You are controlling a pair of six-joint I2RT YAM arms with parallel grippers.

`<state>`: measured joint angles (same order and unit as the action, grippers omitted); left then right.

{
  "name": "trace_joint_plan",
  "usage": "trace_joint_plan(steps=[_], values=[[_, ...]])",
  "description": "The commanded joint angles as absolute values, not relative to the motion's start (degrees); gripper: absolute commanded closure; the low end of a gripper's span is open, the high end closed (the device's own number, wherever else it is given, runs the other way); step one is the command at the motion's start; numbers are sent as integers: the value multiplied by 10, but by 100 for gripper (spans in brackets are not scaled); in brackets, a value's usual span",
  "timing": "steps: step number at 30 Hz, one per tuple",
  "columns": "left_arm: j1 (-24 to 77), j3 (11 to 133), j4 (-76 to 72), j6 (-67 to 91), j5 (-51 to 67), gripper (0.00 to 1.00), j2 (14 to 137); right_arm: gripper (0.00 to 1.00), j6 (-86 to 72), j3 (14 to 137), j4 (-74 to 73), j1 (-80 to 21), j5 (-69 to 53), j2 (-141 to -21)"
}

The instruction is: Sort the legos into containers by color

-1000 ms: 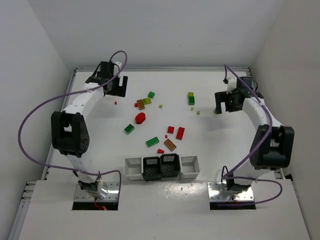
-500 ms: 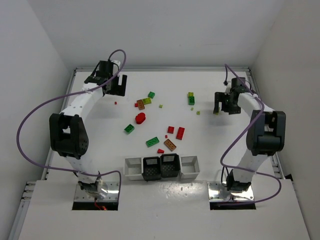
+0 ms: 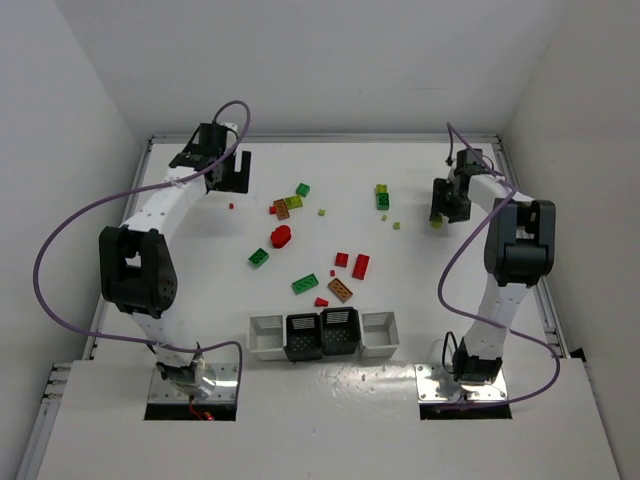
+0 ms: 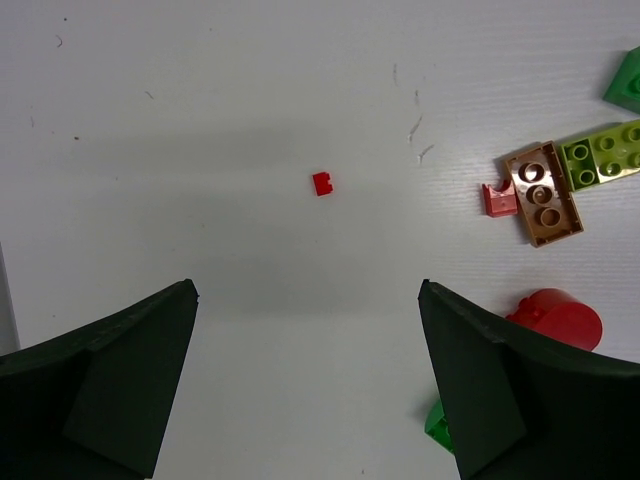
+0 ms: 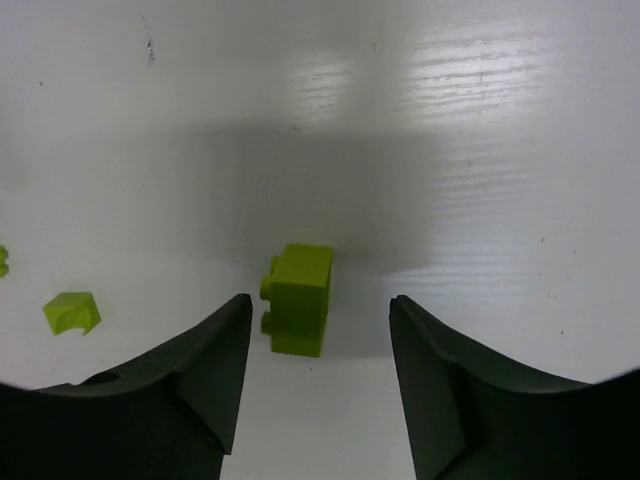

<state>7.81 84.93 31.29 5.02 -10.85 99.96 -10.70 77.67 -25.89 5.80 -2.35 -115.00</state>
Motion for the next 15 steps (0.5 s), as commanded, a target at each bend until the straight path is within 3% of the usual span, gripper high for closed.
trace_joint_plan(steps=[1, 7, 9, 12, 15], values=[[77, 848, 309, 53, -122, 1, 985, 46, -112, 799, -250, 54, -19, -1158], [77, 848, 309, 53, -128, 1, 985, 62, -100, 781, -250, 54, -35, -1158], [77, 848, 309, 53, -121, 1, 985, 73, -95, 781, -250, 54, -44, -1152], [77, 843, 309, 40, -102, 1, 985, 84, -48, 787, -257, 54, -106, -1135], [77, 843, 309, 28, -76, 1, 985, 88, 4, 793, -303, 49, -187, -1109]])
